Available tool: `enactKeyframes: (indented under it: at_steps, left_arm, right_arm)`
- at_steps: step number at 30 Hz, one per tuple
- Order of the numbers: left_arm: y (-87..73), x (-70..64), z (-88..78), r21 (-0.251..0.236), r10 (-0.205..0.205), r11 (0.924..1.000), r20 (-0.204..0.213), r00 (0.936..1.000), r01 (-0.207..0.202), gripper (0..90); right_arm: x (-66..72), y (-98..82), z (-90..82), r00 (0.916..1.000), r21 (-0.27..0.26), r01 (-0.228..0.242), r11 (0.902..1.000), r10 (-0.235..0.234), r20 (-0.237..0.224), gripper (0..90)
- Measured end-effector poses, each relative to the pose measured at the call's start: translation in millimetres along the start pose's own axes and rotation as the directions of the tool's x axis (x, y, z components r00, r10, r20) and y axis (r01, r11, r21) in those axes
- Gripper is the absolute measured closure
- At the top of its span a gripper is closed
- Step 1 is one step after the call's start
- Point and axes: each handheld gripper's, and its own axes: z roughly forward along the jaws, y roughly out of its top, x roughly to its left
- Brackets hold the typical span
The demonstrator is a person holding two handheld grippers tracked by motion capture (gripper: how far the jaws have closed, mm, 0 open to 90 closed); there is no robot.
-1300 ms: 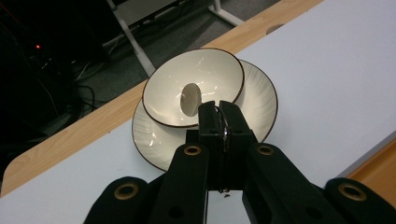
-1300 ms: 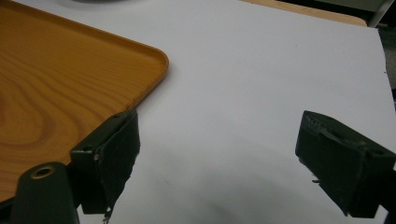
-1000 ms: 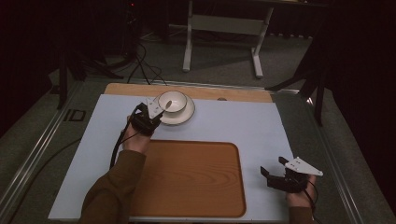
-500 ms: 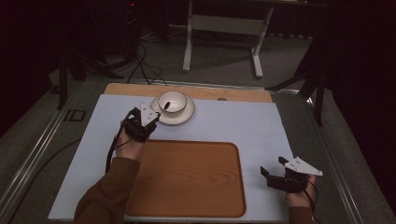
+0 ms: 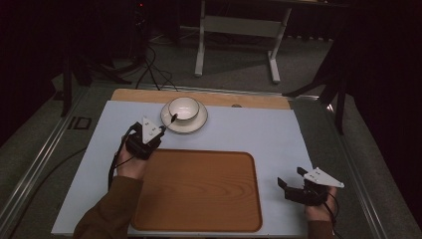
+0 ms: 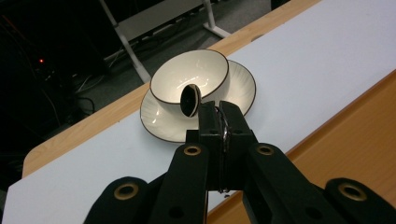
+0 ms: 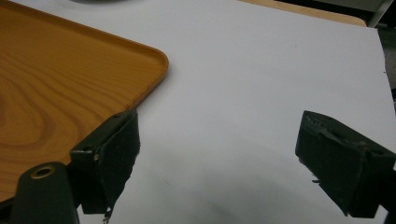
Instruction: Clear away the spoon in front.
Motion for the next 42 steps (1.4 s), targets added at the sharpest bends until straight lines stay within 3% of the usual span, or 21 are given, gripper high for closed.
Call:
enactKeyframes:
  at_steps: [14,21,42]
  left_arm:
    - [-18.5,-1.0,-15.7,0.006,0.003,1.0000,0.001,1.0000,-0.003,88.8]
    - [-31.7,1.7,-21.7,0.018,-0.024,0.9996,0.000,0.9997,0.024,88.8]
    - [-53.6,-7.7,-35.2,0.020,-0.039,0.9991,0.018,0.9991,0.038,88.6]
  right_arm:
    - [0.3,0.1,-0.4,1.0000,-0.002,0.002,1.0000,-0.002,-0.001,13.6]
    - [0.4,0.1,-0.3,1.0000,-0.002,0.000,1.0000,0.000,0.000,13.6]
    - [0.8,-0.1,0.1,1.0000,0.006,0.003,1.0000,-0.003,-0.001,13.6]
